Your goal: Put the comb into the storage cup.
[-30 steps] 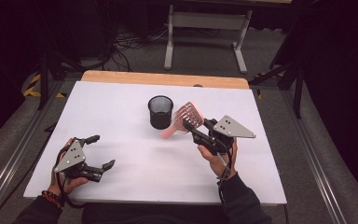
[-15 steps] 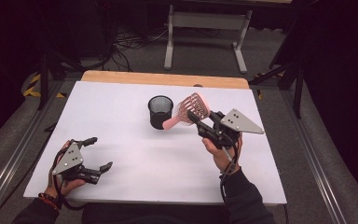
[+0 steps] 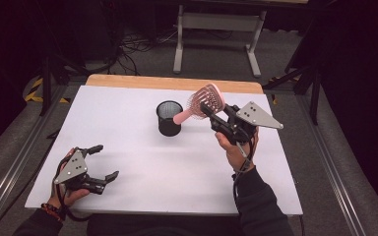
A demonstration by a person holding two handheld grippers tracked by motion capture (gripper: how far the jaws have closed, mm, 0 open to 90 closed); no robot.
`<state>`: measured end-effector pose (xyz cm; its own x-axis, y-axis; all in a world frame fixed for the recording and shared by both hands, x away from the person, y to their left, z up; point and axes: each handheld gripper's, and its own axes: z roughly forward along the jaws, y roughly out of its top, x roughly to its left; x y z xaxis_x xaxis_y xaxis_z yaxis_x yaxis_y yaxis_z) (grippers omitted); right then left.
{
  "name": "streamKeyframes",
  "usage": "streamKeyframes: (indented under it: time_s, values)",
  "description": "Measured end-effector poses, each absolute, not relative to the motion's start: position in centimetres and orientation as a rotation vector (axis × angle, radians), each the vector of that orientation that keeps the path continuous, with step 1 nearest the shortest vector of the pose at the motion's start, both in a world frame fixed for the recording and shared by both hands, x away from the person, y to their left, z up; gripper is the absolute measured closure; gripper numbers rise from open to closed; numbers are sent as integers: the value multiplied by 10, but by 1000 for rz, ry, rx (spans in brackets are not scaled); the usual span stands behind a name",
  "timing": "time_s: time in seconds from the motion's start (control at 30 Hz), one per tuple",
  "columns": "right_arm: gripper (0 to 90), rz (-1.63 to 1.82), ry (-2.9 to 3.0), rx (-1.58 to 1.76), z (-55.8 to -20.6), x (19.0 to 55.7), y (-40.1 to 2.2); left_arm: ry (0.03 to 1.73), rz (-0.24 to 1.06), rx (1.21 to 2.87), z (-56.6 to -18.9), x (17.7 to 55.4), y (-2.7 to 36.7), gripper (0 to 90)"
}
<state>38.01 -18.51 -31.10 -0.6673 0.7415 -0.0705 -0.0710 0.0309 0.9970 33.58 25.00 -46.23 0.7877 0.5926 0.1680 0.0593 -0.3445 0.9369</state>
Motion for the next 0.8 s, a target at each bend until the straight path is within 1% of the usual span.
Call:
streamKeyframes:
  time_s: [0.23, 0.5, 0.8]
  values:
    - [635, 1687, 1700, 680, -306, 391, -177, 496, 597, 1864, -464, 336, 248, 31]
    - [635, 1670, 1700, 702, -307, 404, -171, 489, 618, 1862, -461, 335, 250, 31]
    - [635, 1669, 1689, 721, -309, 413, -166, 494, 610, 1868, -462, 336, 250, 35]
